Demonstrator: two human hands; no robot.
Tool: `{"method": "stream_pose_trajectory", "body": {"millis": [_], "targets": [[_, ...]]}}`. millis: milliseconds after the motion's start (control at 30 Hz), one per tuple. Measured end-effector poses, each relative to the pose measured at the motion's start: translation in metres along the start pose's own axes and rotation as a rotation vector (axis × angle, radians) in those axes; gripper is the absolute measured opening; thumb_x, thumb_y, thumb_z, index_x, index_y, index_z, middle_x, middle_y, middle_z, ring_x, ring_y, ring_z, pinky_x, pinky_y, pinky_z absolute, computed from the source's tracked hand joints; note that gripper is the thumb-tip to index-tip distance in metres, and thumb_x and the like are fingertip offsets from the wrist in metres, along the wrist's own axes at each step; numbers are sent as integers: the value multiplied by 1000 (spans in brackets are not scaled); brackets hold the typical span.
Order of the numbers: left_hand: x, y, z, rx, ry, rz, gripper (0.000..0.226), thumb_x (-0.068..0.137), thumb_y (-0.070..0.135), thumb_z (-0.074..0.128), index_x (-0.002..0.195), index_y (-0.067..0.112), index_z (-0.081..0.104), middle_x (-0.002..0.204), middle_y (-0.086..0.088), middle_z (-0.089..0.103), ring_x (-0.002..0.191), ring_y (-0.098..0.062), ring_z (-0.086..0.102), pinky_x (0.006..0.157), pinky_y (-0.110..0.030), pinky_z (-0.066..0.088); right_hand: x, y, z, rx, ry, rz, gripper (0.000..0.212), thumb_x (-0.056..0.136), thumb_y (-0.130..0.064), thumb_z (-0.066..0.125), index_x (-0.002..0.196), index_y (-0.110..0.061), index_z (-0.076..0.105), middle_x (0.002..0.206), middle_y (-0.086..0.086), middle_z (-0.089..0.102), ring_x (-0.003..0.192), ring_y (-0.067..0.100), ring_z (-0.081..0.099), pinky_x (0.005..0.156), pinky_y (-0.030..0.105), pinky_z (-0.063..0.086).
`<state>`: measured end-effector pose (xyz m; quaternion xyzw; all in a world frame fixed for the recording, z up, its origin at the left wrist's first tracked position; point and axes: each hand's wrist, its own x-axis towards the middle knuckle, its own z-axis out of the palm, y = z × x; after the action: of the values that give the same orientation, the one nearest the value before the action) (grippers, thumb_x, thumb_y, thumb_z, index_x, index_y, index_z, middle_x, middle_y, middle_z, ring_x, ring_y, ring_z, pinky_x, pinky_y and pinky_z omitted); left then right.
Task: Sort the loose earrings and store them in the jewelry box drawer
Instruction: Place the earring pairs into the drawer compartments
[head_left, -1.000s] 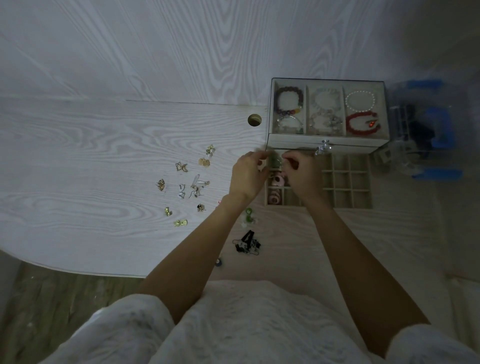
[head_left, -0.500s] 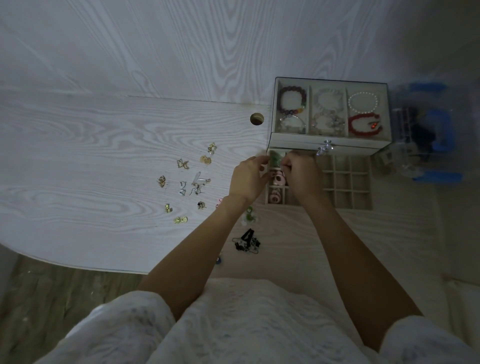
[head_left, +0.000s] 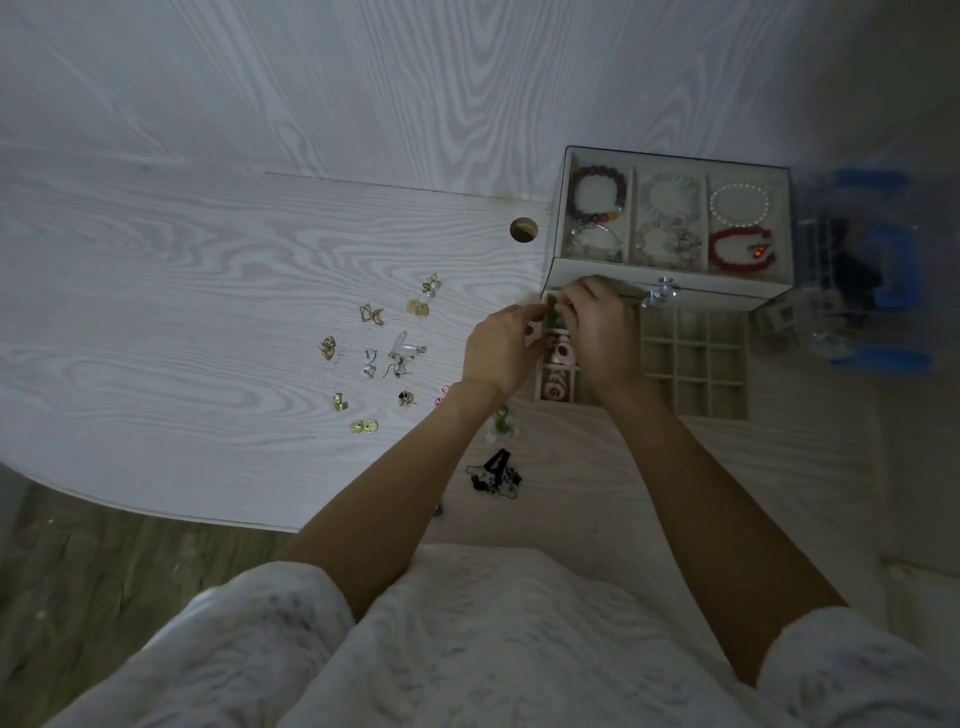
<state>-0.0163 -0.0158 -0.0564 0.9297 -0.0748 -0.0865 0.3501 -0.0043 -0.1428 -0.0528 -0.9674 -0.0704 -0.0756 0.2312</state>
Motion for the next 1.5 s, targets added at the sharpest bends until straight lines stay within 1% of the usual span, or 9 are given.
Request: {"method": "stream_pose_trajectory", "body": {"millis": [167,400,633,833,1000,1200,1300,1400,1500], "targets": [[0,-1,-1,32,-9,-6,37,87,21,61,123,17,57,117,-10,64,104,-28,59,80,-34,46,-10,4,-2,28,-84,-10,17,78,12,55,88,6,66,92,22,65,81,34,63,72,36,50],[-37,-25,-19,52,41,191,26,90,14,53,115,15,62,104,-4,69,95,-23,59,78,-27,44,-73,-24,-32,237,20,-86,13,88,-3,55,95,-6,65,90,8,65,74,13,55,68,21,43],[-93,-43,-15,129,-80,164,33,81,7,63,114,8,61,107,-15,65,94,-32,60,79,-39,52,-117,-36,11,123,-317,-15,24,85,-7,55,108,-5,60,105,13,62,86,31,60,63,38,51],[-89,-34,-3,182,-122,59,23,81,11,63,103,5,63,99,-16,62,84,-32,61,69,-34,45,-113,-41,21,-151,-307,-95,23,65,-14,81,78,-6,64,74,9,61,50,25,59,37,24,41],[-84,-35,-6,208,-112,31,18,79,4,59,97,3,59,94,-17,61,79,-34,59,66,-35,44,-121,-35,9,-102,-273,1,15,88,-17,58,90,-2,59,84,15,64,70,32,62,56,34,48],[-80,-38,-3,204,-94,23,20,76,1,58,96,5,61,91,-16,64,76,-33,60,66,-35,45,-106,-18,-33,296,-7,271,8,82,-6,63,80,-9,56,72,4,63,63,17,60,54,28,51],[-77,-36,-3,202,-95,1,21,75,1,57,95,7,62,89,-15,63,75,-31,60,64,-32,43,-72,-4,-39,244,34,311,8,84,-4,62,89,-6,57,81,7,64,69,15,58,54,17,45],[-74,-32,-6,201,-127,-11,19,75,2,55,93,5,58,88,-14,60,73,-30,57,62,-28,37,-39,8,-28,152,25,287,12,85,-3,59,97,-5,57,94,15,66,83,26,63,65,34,54],[-68,-28,-9,211,-161,-6,17,74,2,56,91,5,57,87,-12,60,74,-27,57,62,-27,36,-23,14,-18,80,-23,259,18,86,-2,57,103,-4,59,107,16,64,96,29,62,74,29,47]]}}
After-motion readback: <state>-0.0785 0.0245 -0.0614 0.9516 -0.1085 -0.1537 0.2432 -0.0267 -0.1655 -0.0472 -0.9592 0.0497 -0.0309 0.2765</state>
